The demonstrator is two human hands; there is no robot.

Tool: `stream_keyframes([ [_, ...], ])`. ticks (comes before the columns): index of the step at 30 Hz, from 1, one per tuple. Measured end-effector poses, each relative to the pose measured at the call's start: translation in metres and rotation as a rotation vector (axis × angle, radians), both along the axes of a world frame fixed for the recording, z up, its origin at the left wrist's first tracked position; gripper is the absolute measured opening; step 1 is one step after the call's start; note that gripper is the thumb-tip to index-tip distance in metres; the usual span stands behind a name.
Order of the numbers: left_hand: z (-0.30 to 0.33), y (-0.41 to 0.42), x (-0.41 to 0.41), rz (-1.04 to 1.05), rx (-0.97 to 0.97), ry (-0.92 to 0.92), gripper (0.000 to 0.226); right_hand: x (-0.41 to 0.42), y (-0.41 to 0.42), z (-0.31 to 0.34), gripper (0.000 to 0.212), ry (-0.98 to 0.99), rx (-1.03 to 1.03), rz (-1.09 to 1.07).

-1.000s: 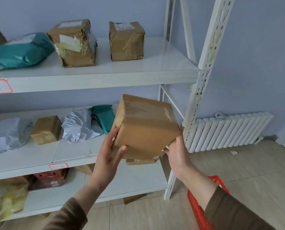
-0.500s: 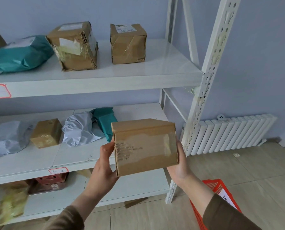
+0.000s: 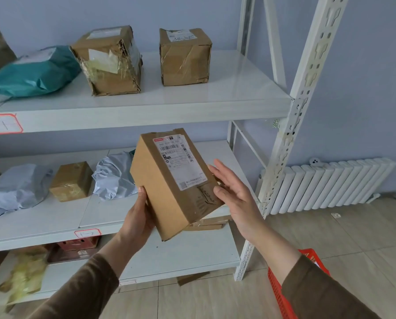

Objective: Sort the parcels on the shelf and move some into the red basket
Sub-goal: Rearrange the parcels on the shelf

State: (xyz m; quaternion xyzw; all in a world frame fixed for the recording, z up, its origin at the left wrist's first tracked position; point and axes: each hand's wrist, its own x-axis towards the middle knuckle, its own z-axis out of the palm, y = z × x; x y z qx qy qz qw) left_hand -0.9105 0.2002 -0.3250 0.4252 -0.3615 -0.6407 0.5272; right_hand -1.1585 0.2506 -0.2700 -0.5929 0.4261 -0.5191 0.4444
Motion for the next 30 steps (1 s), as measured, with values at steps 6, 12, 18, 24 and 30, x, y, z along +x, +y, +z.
stream_keyframes([
  [6,-0.012,-0.013,-0.006,-0.097,0.074,0.015,0.067,0.016,-0.002,-0.008,0.068,-0.342,0.407,0.190],
  [12,-0.015,-0.012,-0.028,-0.142,0.092,-0.132,0.078,0.018,-0.007,-0.033,0.049,-0.537,0.495,0.166],
  [18,-0.009,-0.013,-0.067,-0.267,0.021,-0.327,0.050,0.005,-0.044,-0.052,0.040,-0.438,0.528,-0.121],
  [24,0.008,-0.053,-0.106,-0.309,0.105,-0.268,0.058,-0.011,-0.097,-0.048,0.038,-0.314,0.570,-0.266],
  [30,0.008,-0.124,-0.129,-0.283,0.187,-0.200,0.047,-0.024,-0.168,-0.049,0.042,-0.190,0.600,-0.413],
])
